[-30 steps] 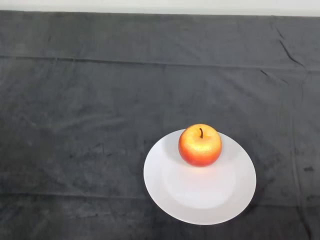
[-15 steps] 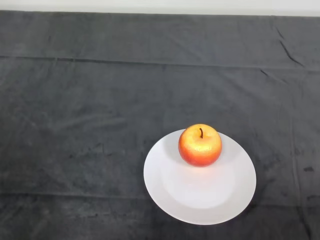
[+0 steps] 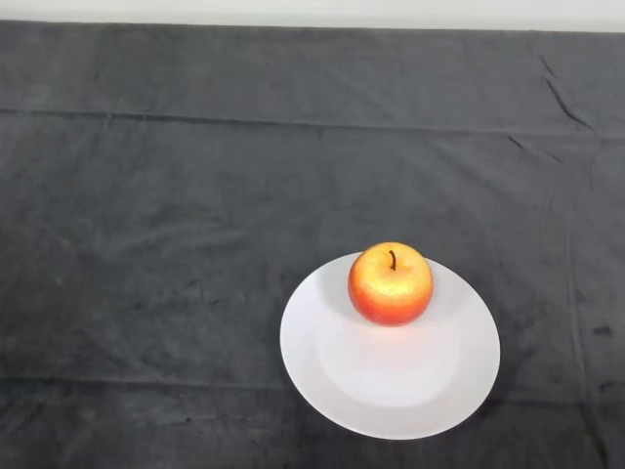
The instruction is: Move the apple to the plate
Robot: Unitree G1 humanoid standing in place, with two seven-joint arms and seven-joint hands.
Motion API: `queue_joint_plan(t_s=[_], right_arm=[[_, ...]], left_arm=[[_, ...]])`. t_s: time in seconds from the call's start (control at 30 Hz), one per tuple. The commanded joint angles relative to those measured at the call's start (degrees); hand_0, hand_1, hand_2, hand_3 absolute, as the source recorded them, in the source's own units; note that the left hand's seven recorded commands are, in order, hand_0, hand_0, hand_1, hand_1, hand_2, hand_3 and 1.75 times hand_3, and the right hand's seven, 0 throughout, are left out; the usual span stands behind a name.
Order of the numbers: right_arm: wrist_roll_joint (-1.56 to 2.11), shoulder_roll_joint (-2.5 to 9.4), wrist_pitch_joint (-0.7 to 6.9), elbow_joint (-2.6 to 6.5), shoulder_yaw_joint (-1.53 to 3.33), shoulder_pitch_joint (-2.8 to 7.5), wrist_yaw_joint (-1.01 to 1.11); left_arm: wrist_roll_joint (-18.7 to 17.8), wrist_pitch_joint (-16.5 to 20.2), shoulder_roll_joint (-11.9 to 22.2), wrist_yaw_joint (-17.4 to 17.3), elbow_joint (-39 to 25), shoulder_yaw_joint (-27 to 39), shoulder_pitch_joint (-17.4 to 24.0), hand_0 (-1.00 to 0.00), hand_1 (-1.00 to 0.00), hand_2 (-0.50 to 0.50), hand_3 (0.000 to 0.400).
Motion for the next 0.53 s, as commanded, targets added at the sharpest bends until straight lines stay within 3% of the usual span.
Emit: queue_joint_plan(t_s=[0.03, 0.53], right_arm=[[1.16, -1.41, -0.54, 0.14, -0.06, -0.87, 0.13], [1.15, -1.41, -0.54, 0.14, -0.06, -0.87, 0.13]], left_arm=[[-0.48, -1.15, 0.37, 0.48, 1.94, 1.4, 0.45, 0.0, 0.0, 0.0, 0.0], [-0.52, -1.72, 0.43, 0.46, 2.6, 1.42, 0.41, 0.0, 0.0, 0.0, 0.0]])
